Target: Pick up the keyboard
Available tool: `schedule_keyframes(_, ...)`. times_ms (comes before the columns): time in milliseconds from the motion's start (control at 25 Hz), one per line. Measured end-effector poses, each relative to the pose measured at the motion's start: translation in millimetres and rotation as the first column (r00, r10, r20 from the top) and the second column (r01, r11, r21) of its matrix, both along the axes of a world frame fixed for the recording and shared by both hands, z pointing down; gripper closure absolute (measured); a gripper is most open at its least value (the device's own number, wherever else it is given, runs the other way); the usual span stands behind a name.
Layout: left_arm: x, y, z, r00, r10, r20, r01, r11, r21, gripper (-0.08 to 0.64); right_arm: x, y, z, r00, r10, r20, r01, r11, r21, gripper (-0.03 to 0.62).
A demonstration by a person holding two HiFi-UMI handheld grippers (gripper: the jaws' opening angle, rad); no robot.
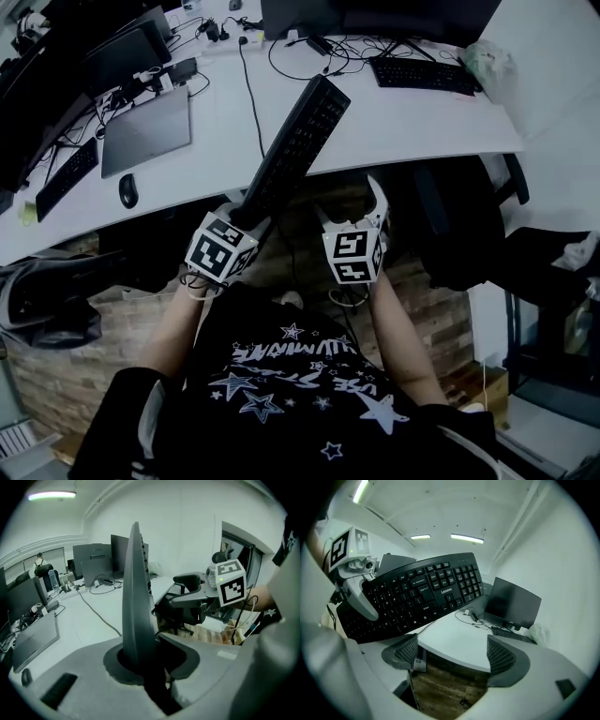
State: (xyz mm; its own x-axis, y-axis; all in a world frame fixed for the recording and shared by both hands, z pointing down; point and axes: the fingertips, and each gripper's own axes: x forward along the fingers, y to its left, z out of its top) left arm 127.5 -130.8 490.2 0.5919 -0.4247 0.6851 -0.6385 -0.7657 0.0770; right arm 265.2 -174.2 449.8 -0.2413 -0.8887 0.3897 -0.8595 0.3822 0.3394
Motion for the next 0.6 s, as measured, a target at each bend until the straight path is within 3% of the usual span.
schedule_keyframes(280, 5, 10, -11, 0.995, -0.011, -0.095, 0.014, 0.999, 0.037, 0.469, 13, 27, 1, 0.995, 0.069, 0.072, -0.069, 0.998, -0.011, 0.378)
schedule_keyframes(480, -26, 27, -13, 0.992, -0.004, -0.13, 0.006, 1.0, 0.011, 0.469, 3, 41, 7, 0.981, 0.169, 0.094, -0.168, 0.986, -0.023, 0.583)
schedule_keyframes(600, -53, 40, -14, 0.988, -0.004, -0.157, 0.005, 1.0, 0.003, 0.469, -10, 54, 4, 0.973, 0.214, 0.087, -0.211, 0.977, -0.036, 0.584)
